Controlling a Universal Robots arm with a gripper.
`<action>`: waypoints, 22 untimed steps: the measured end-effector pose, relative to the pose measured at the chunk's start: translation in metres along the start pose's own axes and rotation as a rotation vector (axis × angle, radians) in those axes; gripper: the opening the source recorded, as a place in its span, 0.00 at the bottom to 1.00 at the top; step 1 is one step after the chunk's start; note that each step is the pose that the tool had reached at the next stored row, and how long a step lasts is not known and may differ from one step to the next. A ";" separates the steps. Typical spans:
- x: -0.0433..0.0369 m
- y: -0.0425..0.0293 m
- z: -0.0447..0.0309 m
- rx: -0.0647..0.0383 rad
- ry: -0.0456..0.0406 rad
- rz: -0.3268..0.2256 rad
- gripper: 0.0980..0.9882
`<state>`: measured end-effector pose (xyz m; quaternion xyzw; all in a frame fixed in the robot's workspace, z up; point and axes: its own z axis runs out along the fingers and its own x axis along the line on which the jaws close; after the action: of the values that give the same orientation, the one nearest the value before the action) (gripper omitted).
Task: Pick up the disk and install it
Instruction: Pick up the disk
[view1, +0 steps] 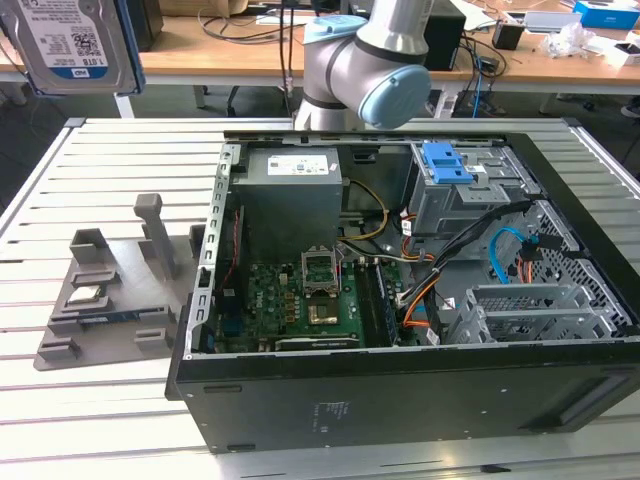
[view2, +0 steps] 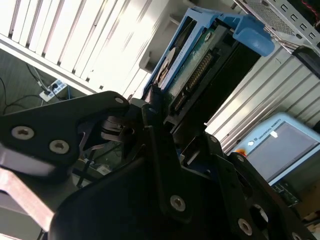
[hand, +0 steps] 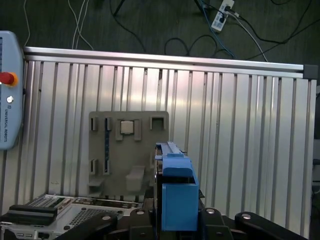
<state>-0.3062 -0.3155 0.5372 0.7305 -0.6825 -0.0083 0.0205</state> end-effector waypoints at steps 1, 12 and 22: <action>0.0003 -0.0048 -0.0001 0.000 -0.0001 0.000 0.30; 0.0031 -0.0459 -0.0019 0.000 0.0000 0.000 0.30; 0.0062 -0.0911 -0.0036 0.000 0.0000 0.000 0.30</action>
<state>-0.2148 -0.3155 0.5372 0.7305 -0.6825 -0.0082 0.0205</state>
